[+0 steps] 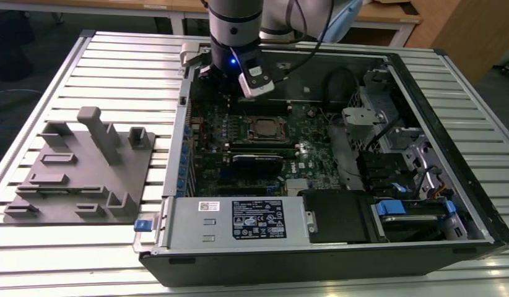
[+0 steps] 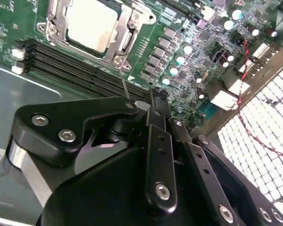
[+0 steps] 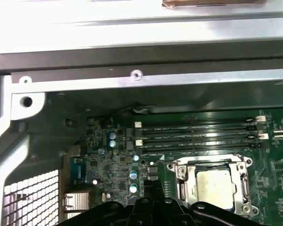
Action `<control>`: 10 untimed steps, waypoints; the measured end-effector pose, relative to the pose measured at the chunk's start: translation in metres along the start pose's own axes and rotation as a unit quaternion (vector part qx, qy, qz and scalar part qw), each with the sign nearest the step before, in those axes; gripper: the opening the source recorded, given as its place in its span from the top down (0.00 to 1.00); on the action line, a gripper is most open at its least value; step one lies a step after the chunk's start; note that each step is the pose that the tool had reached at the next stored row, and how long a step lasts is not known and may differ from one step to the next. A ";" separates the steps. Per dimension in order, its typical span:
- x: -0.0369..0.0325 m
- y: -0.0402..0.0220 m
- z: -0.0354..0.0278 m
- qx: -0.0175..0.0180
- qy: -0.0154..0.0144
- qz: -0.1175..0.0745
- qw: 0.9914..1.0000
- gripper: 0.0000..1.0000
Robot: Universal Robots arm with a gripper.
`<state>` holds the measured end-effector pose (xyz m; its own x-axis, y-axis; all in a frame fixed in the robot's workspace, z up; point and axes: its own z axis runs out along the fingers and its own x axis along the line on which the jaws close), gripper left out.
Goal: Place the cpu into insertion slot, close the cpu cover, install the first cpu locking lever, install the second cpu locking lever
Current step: 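Install the first cpu locking lever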
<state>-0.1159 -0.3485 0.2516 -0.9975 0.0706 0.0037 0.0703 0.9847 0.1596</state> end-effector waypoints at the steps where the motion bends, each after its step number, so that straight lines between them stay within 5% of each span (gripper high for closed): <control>1: 0.0014 -0.0001 0.0000 0.000 0.000 0.000 1.000 0.89; 6: 0.0037 -0.0003 -0.0002 -0.002 0.000 0.000 1.000 0.89; 10: 0.0036 -0.0003 -0.0007 -0.007 0.001 0.000 1.000 0.89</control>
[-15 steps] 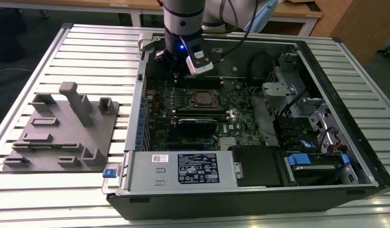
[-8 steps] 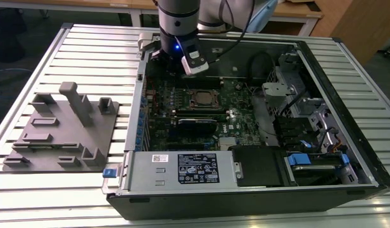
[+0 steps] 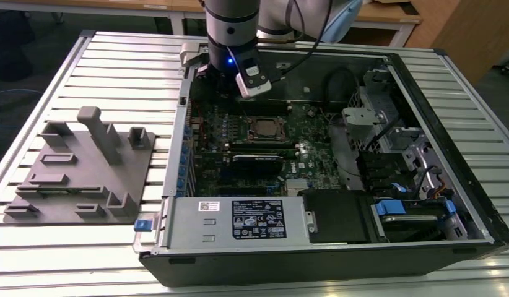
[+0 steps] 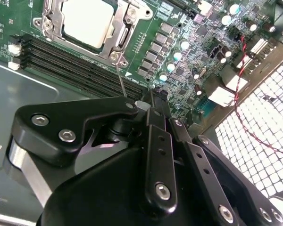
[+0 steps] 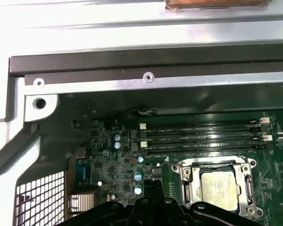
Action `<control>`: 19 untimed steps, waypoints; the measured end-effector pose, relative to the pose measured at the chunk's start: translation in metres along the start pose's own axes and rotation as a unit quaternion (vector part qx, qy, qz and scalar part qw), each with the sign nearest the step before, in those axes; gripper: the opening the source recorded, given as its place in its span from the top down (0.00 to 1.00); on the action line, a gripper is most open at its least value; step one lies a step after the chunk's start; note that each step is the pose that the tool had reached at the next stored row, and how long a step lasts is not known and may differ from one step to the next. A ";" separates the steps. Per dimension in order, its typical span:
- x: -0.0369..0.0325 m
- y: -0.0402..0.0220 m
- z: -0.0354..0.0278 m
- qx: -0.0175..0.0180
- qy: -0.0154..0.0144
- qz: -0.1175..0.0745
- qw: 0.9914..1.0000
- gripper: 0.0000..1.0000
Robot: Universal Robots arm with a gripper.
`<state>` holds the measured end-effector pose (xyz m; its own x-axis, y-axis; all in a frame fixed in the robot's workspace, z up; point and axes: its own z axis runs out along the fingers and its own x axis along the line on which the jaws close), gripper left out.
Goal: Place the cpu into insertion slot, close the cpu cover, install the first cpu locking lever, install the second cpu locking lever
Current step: 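Install the first cpu locking lever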
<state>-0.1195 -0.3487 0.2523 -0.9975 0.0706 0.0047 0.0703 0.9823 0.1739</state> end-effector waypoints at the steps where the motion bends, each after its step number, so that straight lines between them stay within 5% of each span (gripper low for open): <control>1: 0.0000 0.0000 -0.0001 -0.006 0.000 0.000 1.000 0.89; 2: 0.0000 0.0000 0.0000 -0.012 0.001 0.000 1.000 0.89; 3: 0.0000 -0.0001 0.0000 -0.014 0.001 0.000 1.000 0.89; 9: 0.0022 -0.0010 0.0005 -0.017 0.001 0.000 1.000 0.89; 14: 0.0033 -0.0018 0.0005 -0.033 0.002 0.000 0.999 0.89; 19: 0.0034 -0.0024 0.0020 -0.035 0.002 0.000 0.999 0.89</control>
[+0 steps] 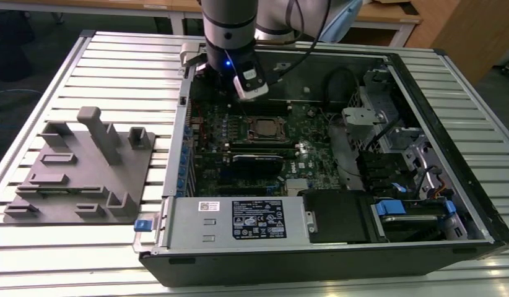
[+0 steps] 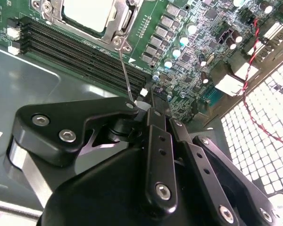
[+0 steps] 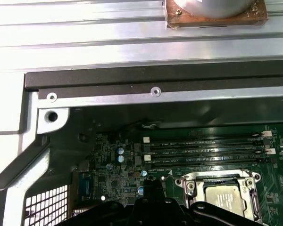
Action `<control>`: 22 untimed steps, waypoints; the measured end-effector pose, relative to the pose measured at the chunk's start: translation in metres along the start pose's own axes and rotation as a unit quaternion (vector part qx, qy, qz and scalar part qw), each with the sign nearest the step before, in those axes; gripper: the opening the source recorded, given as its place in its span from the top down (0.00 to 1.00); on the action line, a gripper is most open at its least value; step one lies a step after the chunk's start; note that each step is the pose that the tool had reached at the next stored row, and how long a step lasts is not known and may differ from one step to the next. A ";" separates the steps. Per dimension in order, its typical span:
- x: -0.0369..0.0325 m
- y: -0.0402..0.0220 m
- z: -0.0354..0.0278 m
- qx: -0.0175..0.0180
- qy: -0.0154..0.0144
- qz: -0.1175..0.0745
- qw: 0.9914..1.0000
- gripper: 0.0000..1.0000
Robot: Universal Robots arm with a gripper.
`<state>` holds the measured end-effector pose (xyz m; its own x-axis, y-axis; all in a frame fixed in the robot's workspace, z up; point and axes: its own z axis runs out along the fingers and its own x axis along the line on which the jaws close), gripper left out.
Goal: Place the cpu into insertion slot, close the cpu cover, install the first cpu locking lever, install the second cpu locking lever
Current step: 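Install the first cpu locking lever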
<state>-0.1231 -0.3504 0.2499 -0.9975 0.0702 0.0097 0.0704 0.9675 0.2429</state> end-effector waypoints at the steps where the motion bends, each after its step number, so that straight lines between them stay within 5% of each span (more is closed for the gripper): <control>1: 0.0000 -0.0001 0.0006 0.000 0.000 0.000 1.000 0.89; 15: 0.0002 0.0014 0.0023 -0.002 0.000 0.000 1.000 0.89; 22: 0.0003 0.0027 0.0029 -0.006 0.000 0.000 1.000 0.89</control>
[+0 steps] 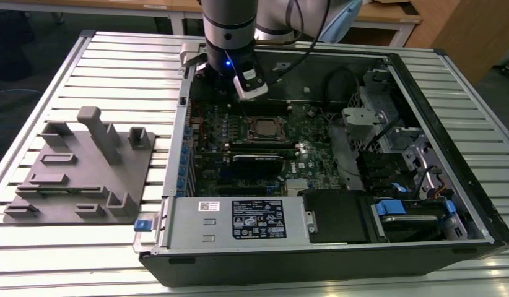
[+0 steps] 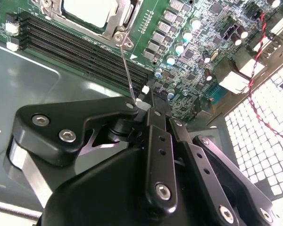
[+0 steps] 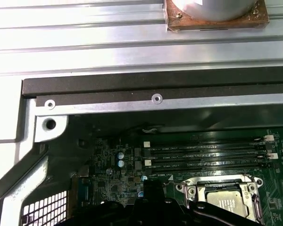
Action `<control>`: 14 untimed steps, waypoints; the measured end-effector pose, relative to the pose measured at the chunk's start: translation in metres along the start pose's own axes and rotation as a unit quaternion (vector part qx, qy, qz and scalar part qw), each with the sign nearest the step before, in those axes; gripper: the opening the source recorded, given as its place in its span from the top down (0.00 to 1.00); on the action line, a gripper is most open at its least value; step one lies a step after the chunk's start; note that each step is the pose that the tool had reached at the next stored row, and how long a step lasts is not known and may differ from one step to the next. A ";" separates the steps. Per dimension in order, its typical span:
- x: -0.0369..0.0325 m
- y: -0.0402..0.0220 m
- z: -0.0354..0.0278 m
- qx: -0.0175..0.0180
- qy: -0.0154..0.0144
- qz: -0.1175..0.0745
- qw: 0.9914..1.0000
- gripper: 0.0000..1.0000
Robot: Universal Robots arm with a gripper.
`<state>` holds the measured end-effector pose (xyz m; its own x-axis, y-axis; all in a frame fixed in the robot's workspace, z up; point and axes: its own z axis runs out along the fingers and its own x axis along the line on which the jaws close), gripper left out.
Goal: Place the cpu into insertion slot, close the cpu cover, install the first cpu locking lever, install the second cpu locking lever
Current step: 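Install the first cpu locking lever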
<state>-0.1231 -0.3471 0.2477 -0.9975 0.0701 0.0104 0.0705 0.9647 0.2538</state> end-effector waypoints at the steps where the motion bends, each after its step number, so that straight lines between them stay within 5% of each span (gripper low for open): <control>1: 0.0000 0.0000 0.0000 0.000 0.000 0.000 1.000 0.89; 7: -0.0049 0.0006 0.0002 0.000 0.000 0.000 1.000 0.89; 14: -0.0195 0.0020 0.0004 0.000 0.000 0.000 1.000 0.89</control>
<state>-0.1035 -0.3464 0.2477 -0.9975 0.0700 0.0105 0.0704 0.9645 0.2544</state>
